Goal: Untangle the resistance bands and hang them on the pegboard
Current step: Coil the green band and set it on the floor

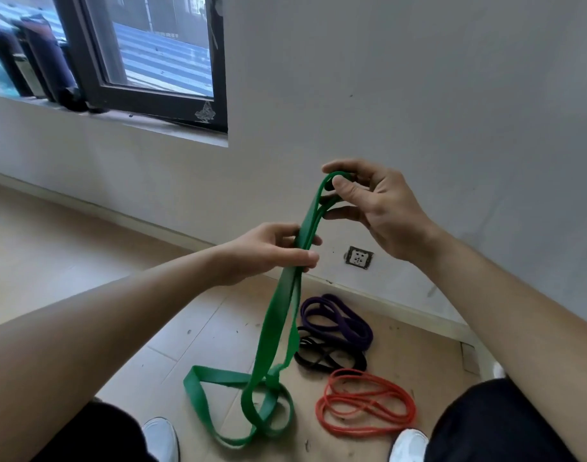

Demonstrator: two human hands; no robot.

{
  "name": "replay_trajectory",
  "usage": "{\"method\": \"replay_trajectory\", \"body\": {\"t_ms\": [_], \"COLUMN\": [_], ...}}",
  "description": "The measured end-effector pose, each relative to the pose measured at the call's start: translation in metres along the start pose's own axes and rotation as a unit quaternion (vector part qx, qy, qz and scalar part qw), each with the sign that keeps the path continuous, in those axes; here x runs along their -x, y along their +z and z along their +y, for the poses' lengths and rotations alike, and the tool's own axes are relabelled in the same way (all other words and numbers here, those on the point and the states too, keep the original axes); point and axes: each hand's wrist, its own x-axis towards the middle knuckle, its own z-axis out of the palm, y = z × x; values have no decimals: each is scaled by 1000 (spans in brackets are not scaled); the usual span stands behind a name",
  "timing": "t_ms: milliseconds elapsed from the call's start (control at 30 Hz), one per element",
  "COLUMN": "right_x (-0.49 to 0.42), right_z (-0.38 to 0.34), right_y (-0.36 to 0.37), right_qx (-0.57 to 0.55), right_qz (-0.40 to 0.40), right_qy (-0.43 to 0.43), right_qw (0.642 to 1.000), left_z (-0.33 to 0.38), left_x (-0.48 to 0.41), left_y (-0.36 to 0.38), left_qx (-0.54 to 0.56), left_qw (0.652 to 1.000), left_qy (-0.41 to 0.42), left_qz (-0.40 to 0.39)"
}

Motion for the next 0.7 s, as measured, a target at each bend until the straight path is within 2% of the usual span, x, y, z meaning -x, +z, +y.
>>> {"method": "replay_trajectory", "body": {"t_ms": [300,400,500,600,700], "right_x": [-7,-9,-6,1,10], "right_z": [4,19,36,54,61], "right_y": [-34,-50,-66,-75,-75], "right_qx": [-88,-66,-46,72,273], "right_qz": [140,182,206,157,5], "right_qy": [8,48,107,179,260], "right_qw": [986,980,972,968,926], "left_z": [-37,-35,-31,-25,-16], "left_x": [-9,-10,-10,-11,-10], "left_y": [3,-7,-18,-25,-29], "left_qx": [-126,-109,-62,-32,5], "left_qw": [989,991,993,986,979], "left_qy": [-80,-74,-51,-23,10], "left_qz": [-2,27,90,160,205]}}
